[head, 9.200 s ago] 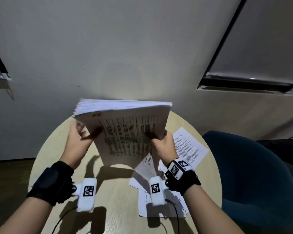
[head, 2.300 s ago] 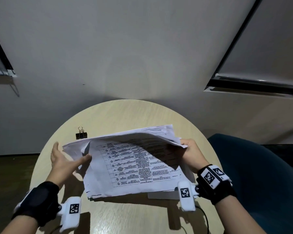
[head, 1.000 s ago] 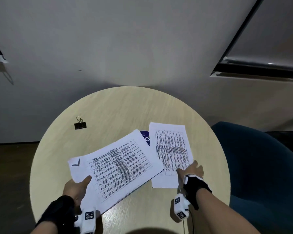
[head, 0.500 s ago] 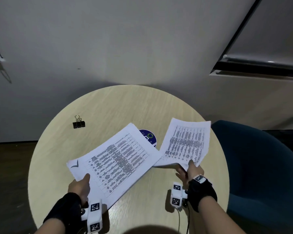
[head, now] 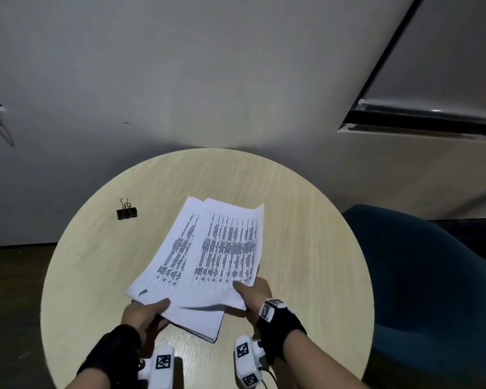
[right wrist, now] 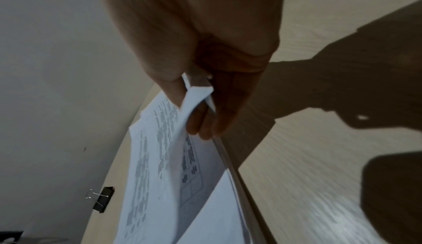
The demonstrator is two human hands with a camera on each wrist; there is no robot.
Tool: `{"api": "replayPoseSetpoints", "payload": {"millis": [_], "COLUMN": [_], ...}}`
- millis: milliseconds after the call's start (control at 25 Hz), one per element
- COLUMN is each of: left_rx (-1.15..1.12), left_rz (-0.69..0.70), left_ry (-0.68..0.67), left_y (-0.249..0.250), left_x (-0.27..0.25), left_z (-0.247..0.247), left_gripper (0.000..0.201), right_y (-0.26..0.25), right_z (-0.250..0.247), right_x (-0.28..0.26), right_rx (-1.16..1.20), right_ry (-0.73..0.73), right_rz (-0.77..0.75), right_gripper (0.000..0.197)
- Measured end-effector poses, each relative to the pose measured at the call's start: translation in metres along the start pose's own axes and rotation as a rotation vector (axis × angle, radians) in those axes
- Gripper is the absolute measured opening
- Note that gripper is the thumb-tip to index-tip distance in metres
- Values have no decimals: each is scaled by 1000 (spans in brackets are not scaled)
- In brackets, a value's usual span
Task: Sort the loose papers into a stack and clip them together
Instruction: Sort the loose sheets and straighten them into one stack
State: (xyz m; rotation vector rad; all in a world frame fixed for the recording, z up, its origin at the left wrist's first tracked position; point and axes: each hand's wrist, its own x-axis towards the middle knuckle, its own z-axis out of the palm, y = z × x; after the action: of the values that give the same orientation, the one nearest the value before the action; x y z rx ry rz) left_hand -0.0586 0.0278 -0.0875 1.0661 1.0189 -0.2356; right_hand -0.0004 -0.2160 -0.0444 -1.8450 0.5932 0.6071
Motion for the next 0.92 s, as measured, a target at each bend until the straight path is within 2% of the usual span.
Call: {"api": "replayPoseSetpoints", "payload": {"millis": [80, 200, 280, 320, 400, 440, 480, 560, 640, 680, 760, 800, 920], "left_rx": [129, 430, 633, 708, 856, 920, 965, 1034, 1082, 1088, 1105, 1122, 1161], "left_rz": [100, 219, 292, 308, 295, 282, 284, 257, 271, 300, 318, 335, 348], "left_ry": [110, 264, 235, 189, 148, 140, 111, 27, 28, 63, 92, 83, 99], "left_y": [7, 35, 53, 59, 64, 64, 62, 57, 56, 55, 56, 58, 59], "left_x": [3, 2, -3, -1, 6, 9, 11, 15, 25, 28, 32, 29, 26], "left_z": [-19, -31, -24, -18, -6, -1, 1, 5, 5, 5, 14, 23, 51], "left_gripper": [31, 64, 72, 70, 55, 46, 39, 39, 47, 52, 58, 54, 48], "right_y": [12, 8, 4, 0, -7, -9, -9, -7, -9, -9, -12, -14, -21], "right_z": [2, -4, -10, -11, -13, -12, -9, -3, 0, 0, -1, 0, 12], "right_x": [7, -2, -1, 0, 3, 5, 5, 8, 12, 16, 24, 27, 35], "right_rx": [-95, -67, -65, -128, -410, -520, -597, -659, -595, -545, -485, -458, -402], "right_ry": [-20, 50, 122, 125, 74, 19, -48, -124, -32, 60, 160, 159, -6], "right_rz": [-3, -50, -60, -73, -121, -138, -129, -104, -131, -152, -152, -142, -75], "right_gripper": [84, 80, 76, 65, 32, 30, 40, 46, 33, 36, 61, 71, 97]}}
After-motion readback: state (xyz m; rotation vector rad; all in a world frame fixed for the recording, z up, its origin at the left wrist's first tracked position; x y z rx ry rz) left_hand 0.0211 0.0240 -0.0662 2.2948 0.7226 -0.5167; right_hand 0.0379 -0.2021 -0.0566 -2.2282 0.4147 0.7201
